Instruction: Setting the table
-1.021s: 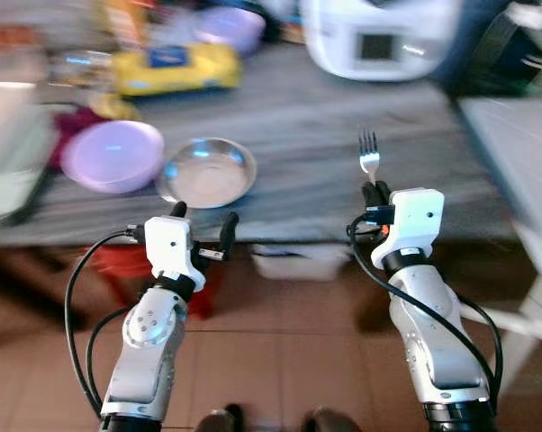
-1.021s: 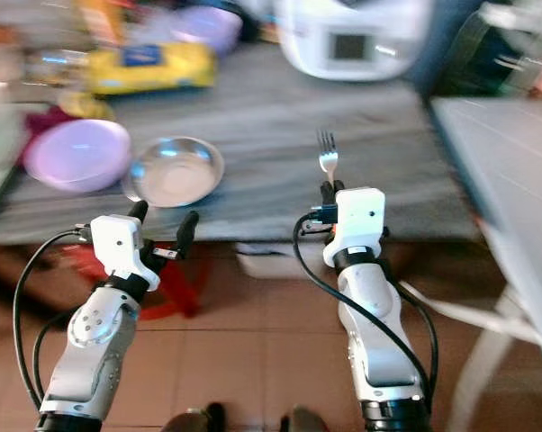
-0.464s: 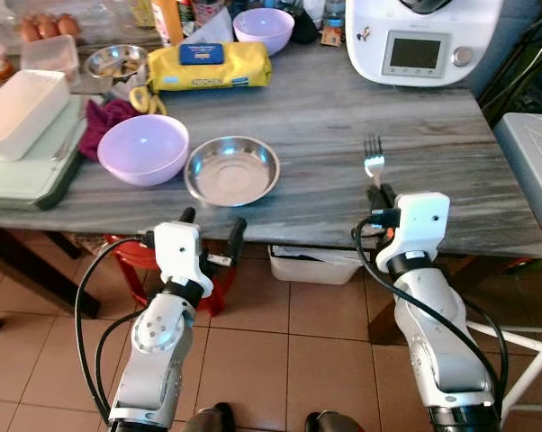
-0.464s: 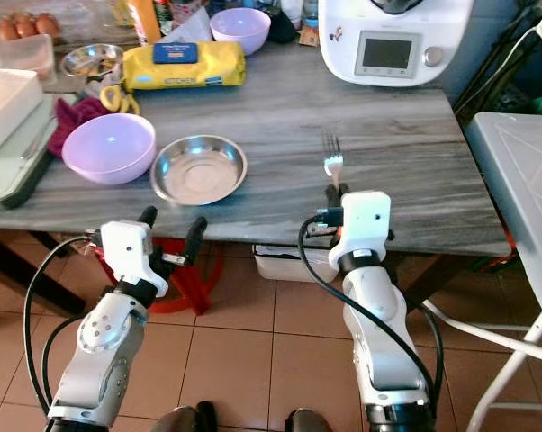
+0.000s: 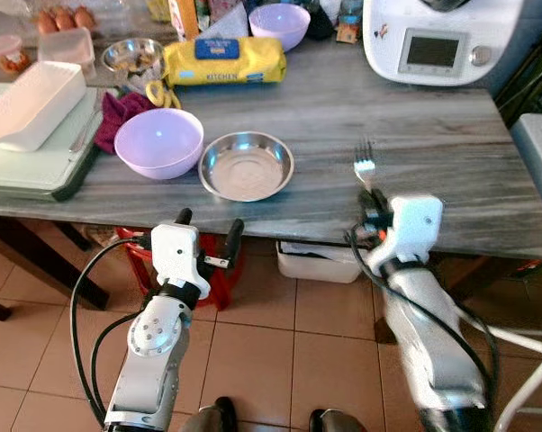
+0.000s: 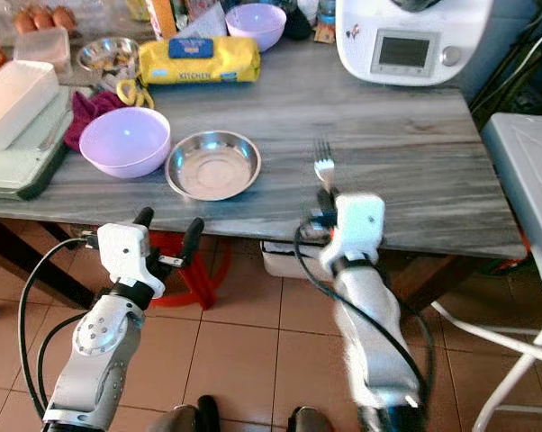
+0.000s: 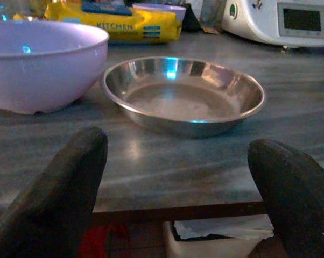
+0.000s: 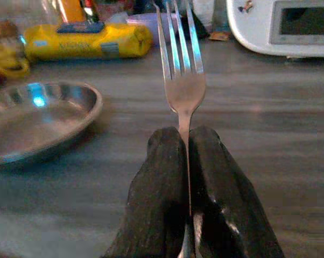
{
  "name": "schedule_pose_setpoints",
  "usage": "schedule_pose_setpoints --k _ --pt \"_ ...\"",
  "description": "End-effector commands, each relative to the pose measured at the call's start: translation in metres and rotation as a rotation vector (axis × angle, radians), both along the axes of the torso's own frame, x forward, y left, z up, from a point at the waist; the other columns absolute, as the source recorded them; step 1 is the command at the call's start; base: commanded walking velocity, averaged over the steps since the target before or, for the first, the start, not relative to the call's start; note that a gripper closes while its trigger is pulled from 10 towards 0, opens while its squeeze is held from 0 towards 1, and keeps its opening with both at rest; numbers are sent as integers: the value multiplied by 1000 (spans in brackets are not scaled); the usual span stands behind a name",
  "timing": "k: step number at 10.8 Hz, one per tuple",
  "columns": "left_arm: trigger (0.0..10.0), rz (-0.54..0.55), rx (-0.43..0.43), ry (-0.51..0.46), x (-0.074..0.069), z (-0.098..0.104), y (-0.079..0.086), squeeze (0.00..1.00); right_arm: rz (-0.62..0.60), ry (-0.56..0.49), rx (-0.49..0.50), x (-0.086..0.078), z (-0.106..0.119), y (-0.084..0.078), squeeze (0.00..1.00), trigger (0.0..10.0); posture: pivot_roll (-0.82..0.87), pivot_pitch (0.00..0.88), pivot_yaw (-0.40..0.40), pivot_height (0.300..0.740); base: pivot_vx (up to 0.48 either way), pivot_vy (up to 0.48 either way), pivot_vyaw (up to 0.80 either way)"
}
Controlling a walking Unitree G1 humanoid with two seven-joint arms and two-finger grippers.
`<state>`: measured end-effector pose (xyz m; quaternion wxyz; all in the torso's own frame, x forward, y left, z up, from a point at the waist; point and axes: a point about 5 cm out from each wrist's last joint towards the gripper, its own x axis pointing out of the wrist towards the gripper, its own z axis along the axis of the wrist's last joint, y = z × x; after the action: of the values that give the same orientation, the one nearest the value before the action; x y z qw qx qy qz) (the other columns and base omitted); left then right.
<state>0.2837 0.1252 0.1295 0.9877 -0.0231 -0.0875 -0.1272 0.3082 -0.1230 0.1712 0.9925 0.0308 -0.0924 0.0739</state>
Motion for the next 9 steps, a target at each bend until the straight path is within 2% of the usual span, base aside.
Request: schedule_pose_setpoints --k 1,3,4,5,7,8,9 --pt "10000 -17 8 19 -5 -3 1 0 -3 35 68 8 0 4 0 10000 -54 246 11 740 0 0 0" --pt "10000 -36 42 48 -16 -10 8 0 18 23 113 22 9 18 0 10000 -30 254 14 740 0 0 0" --pt "10000 -47 62 76 -27 -16 12 0 18 71 196 28 7 24 0 10000 -14 263 15 740 0 0 0" --pt "10000 -56 75 91 -34 -20 15 0 27 87 224 33 7 32 0 10000 -5 267 14 740 0 0 0" --pt "10000 -98 82 98 -39 -20 17 0 36 75 234 39 12 44 0 10000 7 272 12 740 0 0 0" --pt "10000 -157 64 97 -42 -19 13 0 31 81 270 44 13 46 0 10000 10 272 13 740 0 0 0" --pt "10000 -167 66 104 -43 -20 12 0 21 84 279 48 14 46 0 10000 13 271 14 740 0 0 0"
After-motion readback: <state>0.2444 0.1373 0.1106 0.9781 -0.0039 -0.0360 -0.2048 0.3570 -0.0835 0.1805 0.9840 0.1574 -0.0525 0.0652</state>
